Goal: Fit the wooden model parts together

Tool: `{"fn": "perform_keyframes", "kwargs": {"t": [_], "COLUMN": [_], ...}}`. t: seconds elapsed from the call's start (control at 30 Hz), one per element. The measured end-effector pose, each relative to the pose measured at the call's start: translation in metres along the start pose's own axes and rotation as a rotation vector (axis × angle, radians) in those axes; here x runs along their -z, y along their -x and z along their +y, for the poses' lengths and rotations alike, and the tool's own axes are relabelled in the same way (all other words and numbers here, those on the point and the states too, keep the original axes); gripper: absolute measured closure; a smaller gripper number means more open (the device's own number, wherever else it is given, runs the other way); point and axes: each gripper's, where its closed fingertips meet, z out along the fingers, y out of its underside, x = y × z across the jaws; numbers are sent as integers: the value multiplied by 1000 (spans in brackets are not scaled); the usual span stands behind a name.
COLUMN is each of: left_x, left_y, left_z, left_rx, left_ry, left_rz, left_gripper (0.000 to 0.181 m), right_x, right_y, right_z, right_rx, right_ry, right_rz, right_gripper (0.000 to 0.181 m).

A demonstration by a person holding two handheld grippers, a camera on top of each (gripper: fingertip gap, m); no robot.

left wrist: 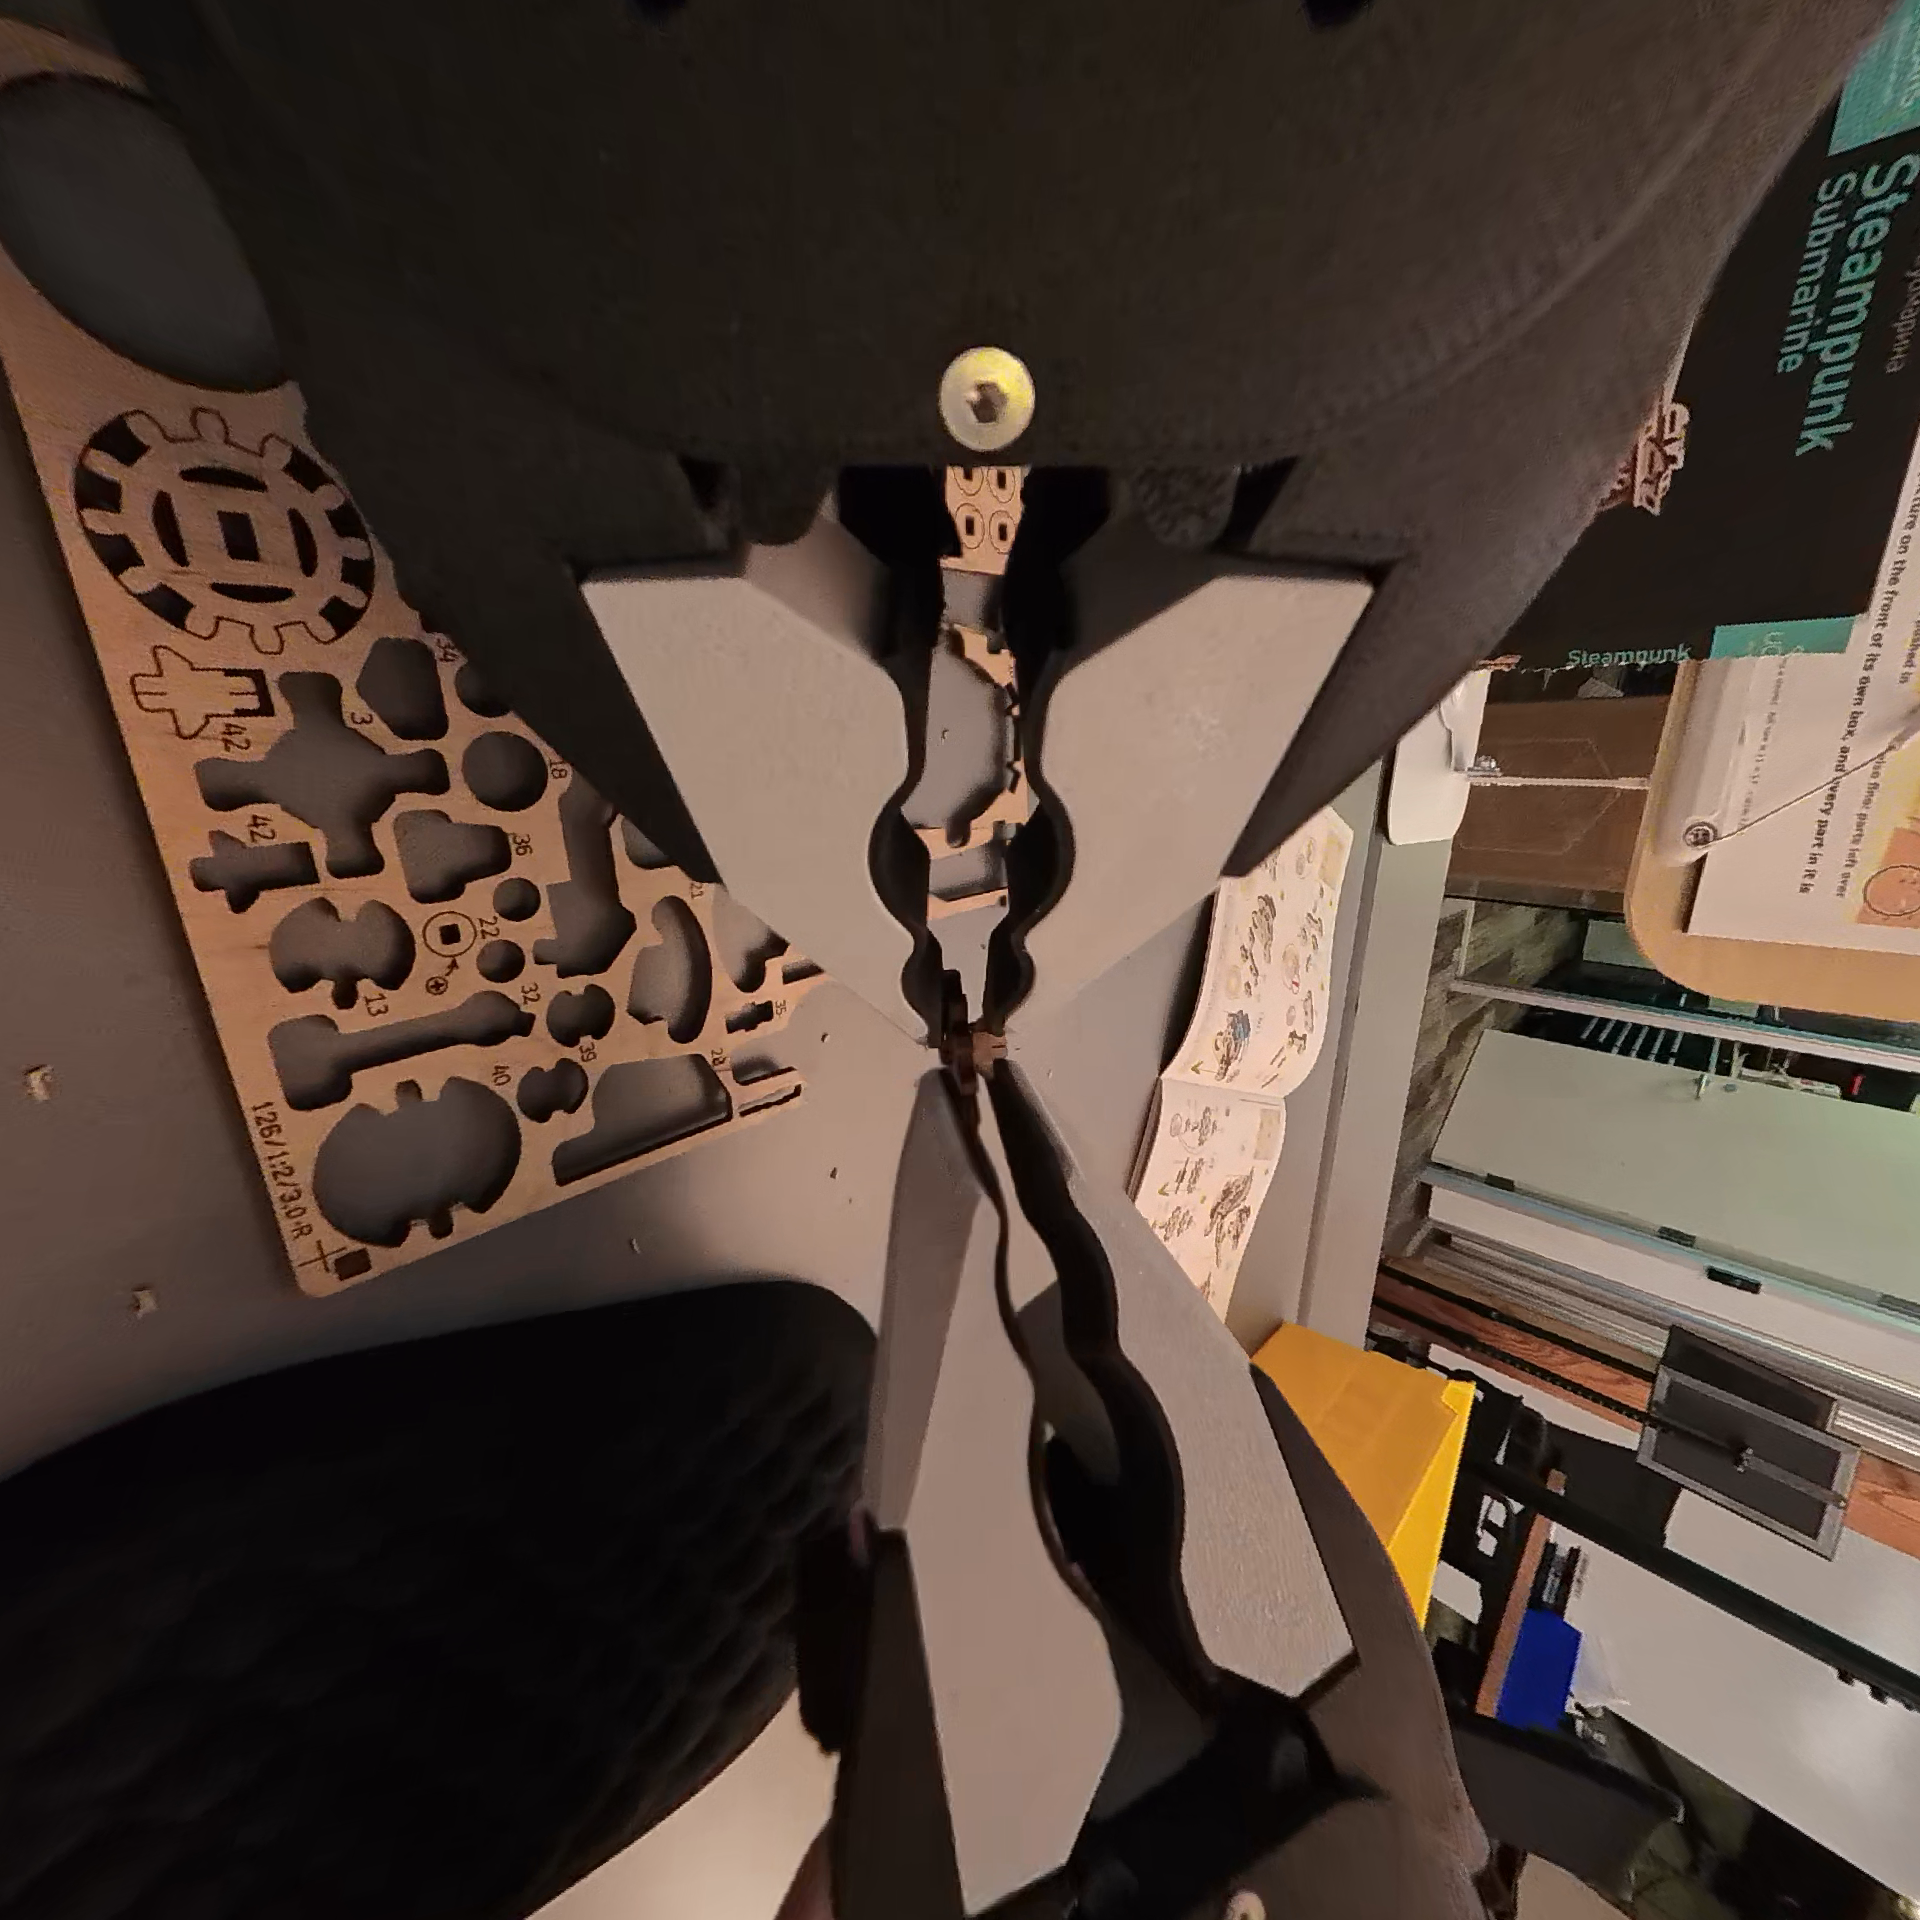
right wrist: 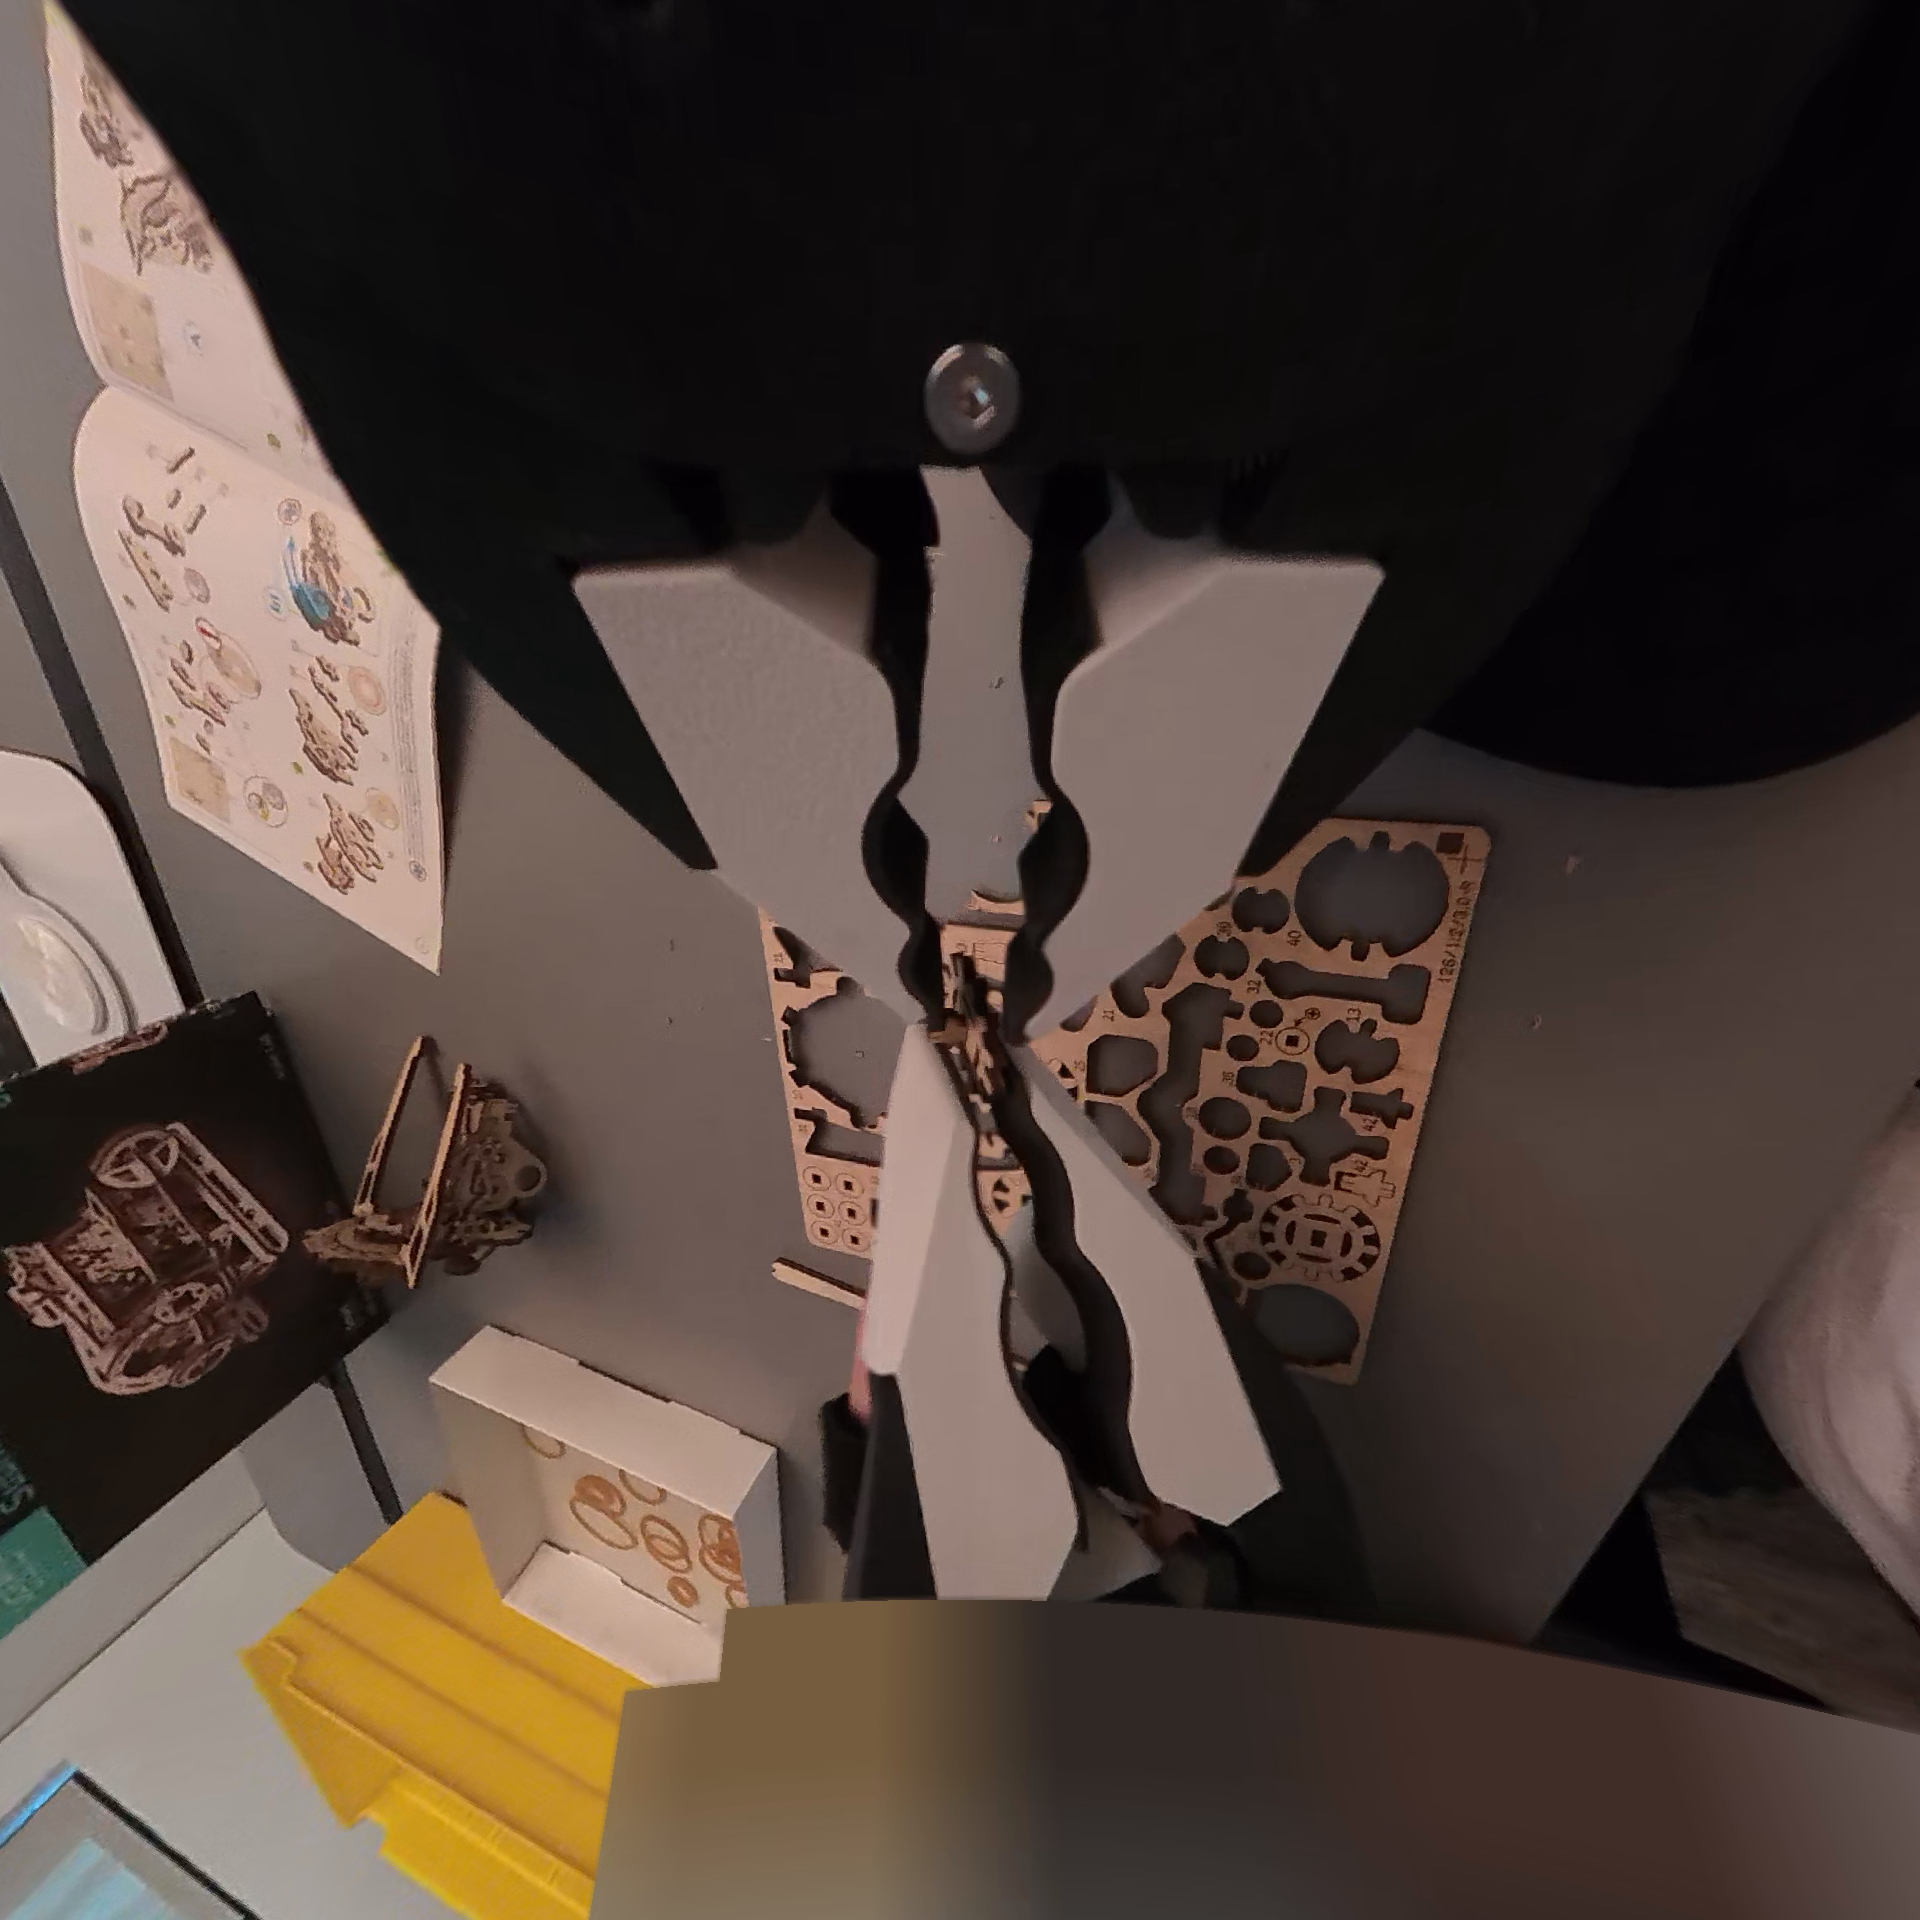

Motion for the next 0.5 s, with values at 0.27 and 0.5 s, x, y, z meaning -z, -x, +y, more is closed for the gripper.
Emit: {"fn": "perform_keyframes", "kwargs": {"t": [0.27, 0.5], "left_x": [-6, -3], "left_y": [-8, -9], "left_z": [8, 5], "left_rx": [-11, 35], "left_ry": [65, 40], "left_rz": [40, 72], "left_gripper": [175, 176], "right_x": [-8, -6], "right_y": [1, 3], "right_z": [9, 6], "right_rx": [14, 49], "right_ry": [41, 2], "right_rz": [19, 8], "right_gripper": [176, 177]}}
